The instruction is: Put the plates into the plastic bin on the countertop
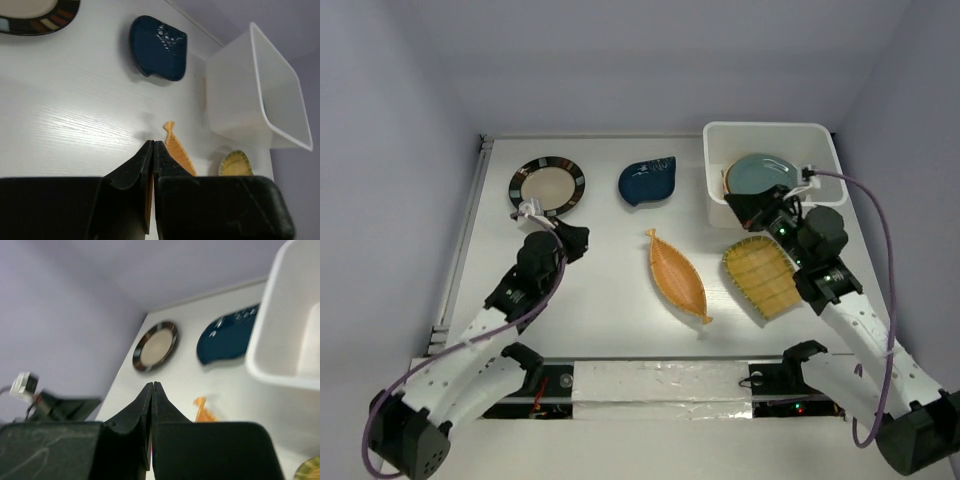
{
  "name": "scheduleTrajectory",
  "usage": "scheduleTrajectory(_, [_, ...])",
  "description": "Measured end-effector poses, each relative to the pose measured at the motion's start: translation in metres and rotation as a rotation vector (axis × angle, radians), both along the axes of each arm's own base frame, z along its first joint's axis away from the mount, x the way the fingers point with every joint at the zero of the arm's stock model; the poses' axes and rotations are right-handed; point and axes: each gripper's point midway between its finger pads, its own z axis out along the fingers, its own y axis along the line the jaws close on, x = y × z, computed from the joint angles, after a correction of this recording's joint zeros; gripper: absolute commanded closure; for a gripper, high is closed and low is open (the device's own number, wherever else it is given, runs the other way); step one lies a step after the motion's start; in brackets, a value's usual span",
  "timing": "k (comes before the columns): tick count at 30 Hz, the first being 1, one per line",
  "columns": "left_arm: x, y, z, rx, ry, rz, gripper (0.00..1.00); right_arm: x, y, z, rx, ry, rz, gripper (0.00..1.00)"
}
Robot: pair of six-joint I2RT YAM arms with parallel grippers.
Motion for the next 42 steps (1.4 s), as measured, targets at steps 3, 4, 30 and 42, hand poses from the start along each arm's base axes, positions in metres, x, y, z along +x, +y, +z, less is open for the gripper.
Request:
scheduleTrajectory(3, [0.025, 0.010, -0.021, -0.012, 0.057, 0.104, 0.54, -0.015, 0.038, -0.022, -0.007, 0.031, 0.126, 1.00])
scheduleTrajectory(4, [0.034, 0.017, -0.030, -0.014, 0.082, 0.144, 0.46, -0.020, 0.050, -0.030, -0.014, 0.045, 0.164, 1.00])
scheduleTrajectory(30, [0.171, 0.141, -0.172, -0.383, 0.318, 0.572, 0.65, -0.068, 0.140, -0.071, -0.068, 0.075, 0.519, 0.94])
scheduleTrajectory(42, [0.179, 0.147, -0.161, -0.526, 0.173, 0.525, 1.00, -0.061, 0.145, -0.091, -0.087, 0.130, 0.517, 0.38])
